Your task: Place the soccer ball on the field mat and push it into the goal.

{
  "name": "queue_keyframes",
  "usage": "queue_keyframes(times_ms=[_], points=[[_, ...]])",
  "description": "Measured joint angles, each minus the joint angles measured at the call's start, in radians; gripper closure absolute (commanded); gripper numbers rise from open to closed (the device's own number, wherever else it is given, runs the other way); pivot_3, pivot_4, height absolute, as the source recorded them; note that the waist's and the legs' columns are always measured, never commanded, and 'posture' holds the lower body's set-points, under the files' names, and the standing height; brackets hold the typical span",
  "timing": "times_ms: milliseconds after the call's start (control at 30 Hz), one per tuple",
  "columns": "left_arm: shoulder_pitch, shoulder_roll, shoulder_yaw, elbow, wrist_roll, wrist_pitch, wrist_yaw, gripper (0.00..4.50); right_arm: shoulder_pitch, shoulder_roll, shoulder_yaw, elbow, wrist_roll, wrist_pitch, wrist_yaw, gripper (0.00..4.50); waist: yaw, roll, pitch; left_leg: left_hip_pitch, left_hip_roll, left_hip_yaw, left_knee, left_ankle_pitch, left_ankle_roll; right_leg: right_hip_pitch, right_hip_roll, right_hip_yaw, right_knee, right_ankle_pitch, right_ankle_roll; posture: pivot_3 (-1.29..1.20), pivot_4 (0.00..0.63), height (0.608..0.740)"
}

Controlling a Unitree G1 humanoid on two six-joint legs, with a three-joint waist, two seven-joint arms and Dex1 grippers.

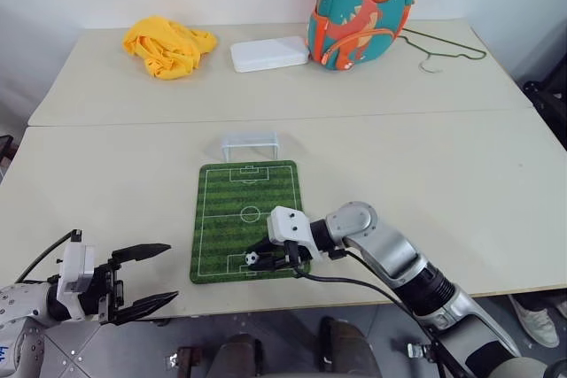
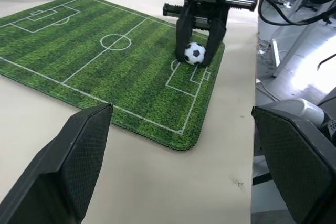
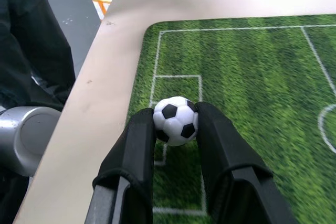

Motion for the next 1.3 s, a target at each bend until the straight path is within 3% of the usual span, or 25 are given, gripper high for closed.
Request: queue_keyframes(times_ms=[267,567,1033,1300], points=[[-0.002,0.002,0.008,-0.026,-0.001,0.019,0.016,0.0,0.005,0.003,0.015,0.013,-0.017,-0.022,0.0,3.66,-0.001,0.0,0.0,0.001,0.0,0.001,0.0,0.0,0.0,0.0,0.0,0.0,0.0,0.0,0.0,0.0,0.15,0.74],[-0.002,0.002,0.009,-0.045,-0.001,0.035,0.025,0.0,0.03,0.013,0.021,0.015,-0.021,-0.065,0.009,0.7,-0.002,0.0,0.0,0.002,0.001,0.002,0.0,0.0,0.0,0.0,0.0,0.002,0.002,0.0,0.0,0.0,0.15,0.74],[-0.007,-0.002,0.009,-0.056,-0.001,0.04,0.036,0.0,0.031,0.023,0.007,0.02,-0.033,-0.102,0.0,0.7,-0.001,0.0,0.0,0.002,0.001,0.002,0.0,0.0,0.0,-0.001,0.0,0.002,0.002,0.0,0.0,0.0,0.15,0.74],[-0.017,-0.009,0.009,-0.054,-0.002,0.037,0.034,0.0,0.032,-0.012,-0.148,0.015,0.047,-0.201,0.023,0.7,0.0,0.0,0.0,0.001,0.001,0.002,0.0,-0.001,0.0,-0.001,0.0,0.002,0.001,0.0,0.0,0.0,0.15,0.74]])
